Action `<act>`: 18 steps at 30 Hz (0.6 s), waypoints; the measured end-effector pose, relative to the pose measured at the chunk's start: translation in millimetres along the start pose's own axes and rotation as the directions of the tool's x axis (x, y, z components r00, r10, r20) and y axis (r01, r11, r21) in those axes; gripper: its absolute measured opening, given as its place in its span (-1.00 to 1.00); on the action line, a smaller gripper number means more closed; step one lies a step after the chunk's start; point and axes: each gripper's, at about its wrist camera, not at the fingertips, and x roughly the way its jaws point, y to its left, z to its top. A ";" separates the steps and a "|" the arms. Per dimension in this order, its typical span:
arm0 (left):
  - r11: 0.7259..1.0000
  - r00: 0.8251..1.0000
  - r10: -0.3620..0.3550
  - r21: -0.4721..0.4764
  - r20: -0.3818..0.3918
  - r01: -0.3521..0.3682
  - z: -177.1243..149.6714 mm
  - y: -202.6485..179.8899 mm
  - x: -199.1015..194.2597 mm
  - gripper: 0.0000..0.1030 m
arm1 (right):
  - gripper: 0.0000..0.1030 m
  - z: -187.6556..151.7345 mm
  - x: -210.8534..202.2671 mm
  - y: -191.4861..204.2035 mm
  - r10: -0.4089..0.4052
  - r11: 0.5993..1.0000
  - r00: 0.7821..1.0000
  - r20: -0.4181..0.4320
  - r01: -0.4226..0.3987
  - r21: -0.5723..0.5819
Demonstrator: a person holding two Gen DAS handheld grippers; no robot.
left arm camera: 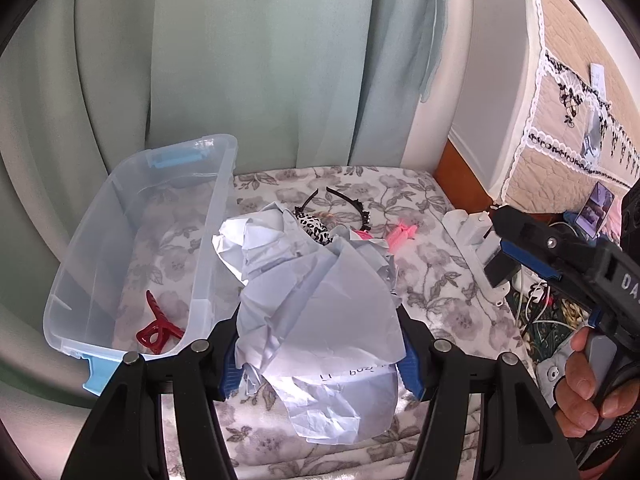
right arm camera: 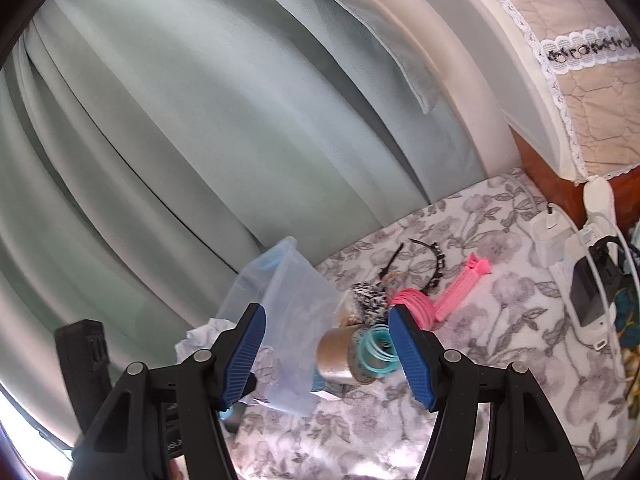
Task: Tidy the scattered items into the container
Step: 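Lower the crumpled paper into the box and open the left tool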
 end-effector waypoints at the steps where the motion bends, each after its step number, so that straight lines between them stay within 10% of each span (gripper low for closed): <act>1: 1.000 1.000 -0.001 0.007 -0.009 0.001 -1.0 -2.6 4.1 0.23 | 0.31 -2.1 3.5 -1.9 -0.037 0.999 0.999 -0.015 0.037 -0.013; 12: 0.999 0.998 0.023 0.025 -0.066 -0.021 -9.4 -10.6 42.3 0.23 | 0.31 -24.2 38.5 -36.6 -0.138 0.990 0.979 -0.150 0.140 0.000; 18: 0.994 0.994 0.086 -0.066 0.069 -0.082 8.0 28.0 13.1 0.21 | 0.31 -25.4 48.4 -44.4 -0.134 0.990 0.975 -0.175 0.138 0.012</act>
